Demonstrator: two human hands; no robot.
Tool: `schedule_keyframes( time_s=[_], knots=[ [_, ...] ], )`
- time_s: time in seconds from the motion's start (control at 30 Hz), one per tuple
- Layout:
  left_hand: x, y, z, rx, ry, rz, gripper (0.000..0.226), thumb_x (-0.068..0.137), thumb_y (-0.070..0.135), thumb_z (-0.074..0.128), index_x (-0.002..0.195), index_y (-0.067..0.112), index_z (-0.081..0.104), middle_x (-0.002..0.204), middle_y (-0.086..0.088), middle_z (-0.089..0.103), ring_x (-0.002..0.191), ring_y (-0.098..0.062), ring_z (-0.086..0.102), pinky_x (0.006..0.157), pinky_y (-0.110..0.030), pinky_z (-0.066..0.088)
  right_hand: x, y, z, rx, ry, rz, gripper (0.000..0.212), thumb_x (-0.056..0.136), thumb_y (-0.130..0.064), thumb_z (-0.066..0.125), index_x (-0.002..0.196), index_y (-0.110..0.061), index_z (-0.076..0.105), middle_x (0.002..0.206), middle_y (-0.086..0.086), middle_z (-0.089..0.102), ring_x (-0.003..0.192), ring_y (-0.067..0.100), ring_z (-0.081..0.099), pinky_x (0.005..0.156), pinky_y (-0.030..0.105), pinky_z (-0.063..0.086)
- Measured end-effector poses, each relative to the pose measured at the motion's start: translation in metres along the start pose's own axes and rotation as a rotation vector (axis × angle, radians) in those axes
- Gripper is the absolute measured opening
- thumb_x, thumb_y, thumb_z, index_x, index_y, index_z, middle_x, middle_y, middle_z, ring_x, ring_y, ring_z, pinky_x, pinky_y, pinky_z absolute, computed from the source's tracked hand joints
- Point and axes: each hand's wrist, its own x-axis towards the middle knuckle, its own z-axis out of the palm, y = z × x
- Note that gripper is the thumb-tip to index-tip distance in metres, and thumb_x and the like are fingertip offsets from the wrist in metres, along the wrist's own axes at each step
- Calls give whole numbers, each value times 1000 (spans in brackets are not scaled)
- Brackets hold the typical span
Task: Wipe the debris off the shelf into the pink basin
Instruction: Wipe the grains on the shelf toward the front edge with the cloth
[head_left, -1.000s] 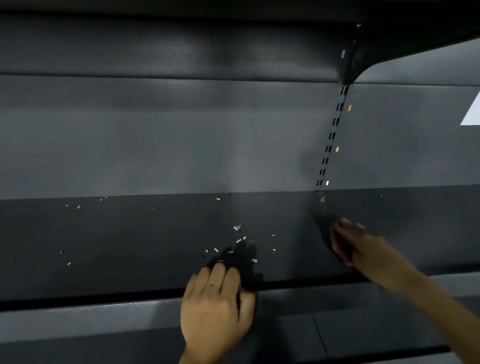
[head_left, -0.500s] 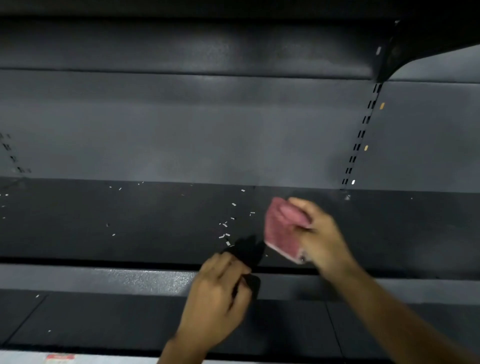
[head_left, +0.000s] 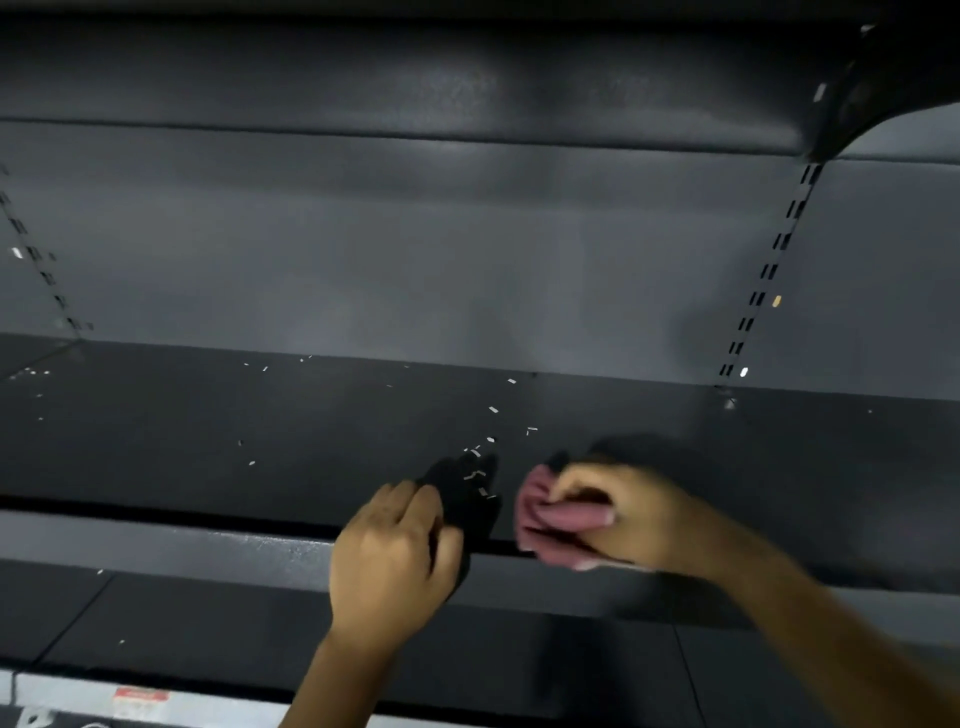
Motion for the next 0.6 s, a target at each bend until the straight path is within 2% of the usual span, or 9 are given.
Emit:
schedule_keyframes(
  time_s=[0.1,0.17,0.23,0.33,0.4,0.47,0.57,0.6],
  knots=[
    [-1,1,-1,-7,28,13,18,72,14,42,56,8,45,56,-6,43,50,-25,39,43,-32,30,37,-24,34,166,94,67,22,74,-18,67,94,-28,64,91,-13,64,75,-4,60,59,6,43],
    [-2,0,-1,-6,40,51,18,73,13,43,56,8,44,56,-7,42,51,-25,37,46,-33,30,58,-37,47,231,109,91,26,78,-13,65,102,-22,62,100,-4,64,79,2,61,56,7,42],
    [-5,-2,-1,-12,37,97,18,74,12,43,57,7,44,57,-8,42,52,-26,37,49,-34,31,67,-41,53,289,149,75,25,79,-7,63,101,-19,64,95,-3,67,74,-1,60,55,6,42],
    [-7,-6,1,-27,27,141,17,74,13,44,58,8,46,59,-7,44,54,-26,38,52,-34,33,50,-31,33,452,307,160,32,73,-4,64,93,-29,65,86,-9,69,74,-1,64,60,9,43],
    [-7,-6,4,-34,46,141,17,73,13,44,57,8,47,57,-6,43,53,-24,37,50,-32,32,31,-11,4,356,480,203,35,69,-3,62,87,-33,65,80,-13,68,68,-5,62,59,8,44],
    [-7,-7,5,-36,62,152,17,72,12,43,56,7,47,56,-5,43,51,-23,36,50,-30,31,15,17,-26,127,551,323,35,74,0,59,93,-29,66,85,-8,68,74,5,62,70,17,45],
    [-7,-8,6,-50,69,163,16,71,10,44,55,7,47,55,-4,41,51,-21,34,51,-27,29,5,52,-40,-134,356,580,23,83,-15,54,101,-26,63,104,6,67,95,28,60,89,37,45],
    [-8,-8,6,-50,73,165,16,70,10,44,55,8,47,55,-4,41,51,-21,34,52,-26,29,5,55,-34,-212,270,657,27,86,-19,53,111,-24,59,116,12,60,107,32,53,98,41,41]
  ],
)
